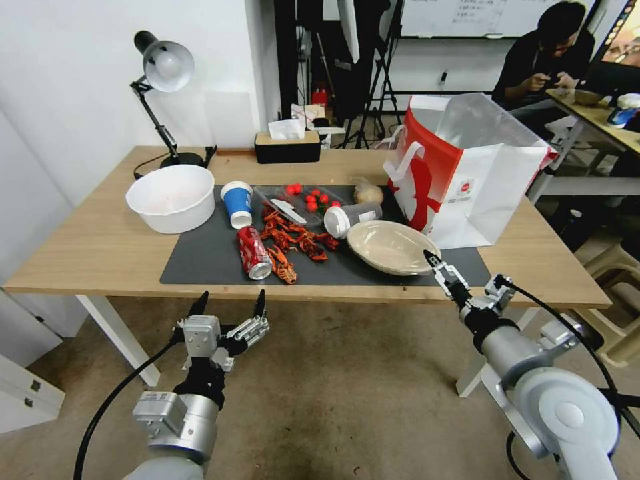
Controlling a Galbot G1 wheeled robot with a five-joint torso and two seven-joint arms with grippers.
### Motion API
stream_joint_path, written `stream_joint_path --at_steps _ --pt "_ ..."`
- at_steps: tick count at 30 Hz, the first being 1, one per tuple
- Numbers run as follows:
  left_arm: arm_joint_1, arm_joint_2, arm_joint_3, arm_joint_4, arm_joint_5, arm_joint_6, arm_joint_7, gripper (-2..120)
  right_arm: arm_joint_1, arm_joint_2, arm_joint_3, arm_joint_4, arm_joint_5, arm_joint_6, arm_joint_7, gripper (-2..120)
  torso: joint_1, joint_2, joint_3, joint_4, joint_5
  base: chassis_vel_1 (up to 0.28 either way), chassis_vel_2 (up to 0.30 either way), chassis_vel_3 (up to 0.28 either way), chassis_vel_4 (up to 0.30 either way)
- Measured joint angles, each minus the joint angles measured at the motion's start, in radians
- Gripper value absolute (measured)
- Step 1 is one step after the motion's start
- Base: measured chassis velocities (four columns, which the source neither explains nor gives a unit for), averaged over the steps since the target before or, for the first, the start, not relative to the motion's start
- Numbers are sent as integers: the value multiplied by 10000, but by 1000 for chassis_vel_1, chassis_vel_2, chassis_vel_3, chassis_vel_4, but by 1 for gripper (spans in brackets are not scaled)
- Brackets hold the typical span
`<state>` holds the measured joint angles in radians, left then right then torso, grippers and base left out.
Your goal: Pick up the trash from the table and place it into the takeout bag.
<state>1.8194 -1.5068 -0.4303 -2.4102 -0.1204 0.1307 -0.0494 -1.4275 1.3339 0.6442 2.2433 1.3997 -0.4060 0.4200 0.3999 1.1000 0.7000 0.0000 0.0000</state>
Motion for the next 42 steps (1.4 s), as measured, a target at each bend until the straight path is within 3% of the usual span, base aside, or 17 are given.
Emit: stream_joint_path --at_steps 14,16,24,28,38,42 --pt "-19 -2 6 56 -23 -108 -28 100 817 61 -207 -622 206 -238 361 96 0 0 0 1 0 0 0 0 0" --pt "-29 43 -2 14 -59 -111 -46 100 1003 84 -211 -800 395 -270 552 81 0 0 0 0 1 0 0 0 0" --pt "-96 205 7 216 -255 -235 -60 100 1152 177 -197 -1055 930 -379 1157 57 1 0 0 0 0 0 0 0 0" --pt "-105 168 35 216 -270 -235 -60 100 1154 154 -158 -1018 948 -355 1166 37 0 0 0 0 0 0 0 0 0" --pt "-78 206 27 190 -268 -253 -120 100 1063 98 -84 -811 859 -253 860 9 1 0 0 1 1 0 0 0 0" --pt "-67 202 38 175 -262 -285 -149 100 769 -104 -65 -348 -105 -317 242 3 0 0 0 0 2 0 0 0 0"
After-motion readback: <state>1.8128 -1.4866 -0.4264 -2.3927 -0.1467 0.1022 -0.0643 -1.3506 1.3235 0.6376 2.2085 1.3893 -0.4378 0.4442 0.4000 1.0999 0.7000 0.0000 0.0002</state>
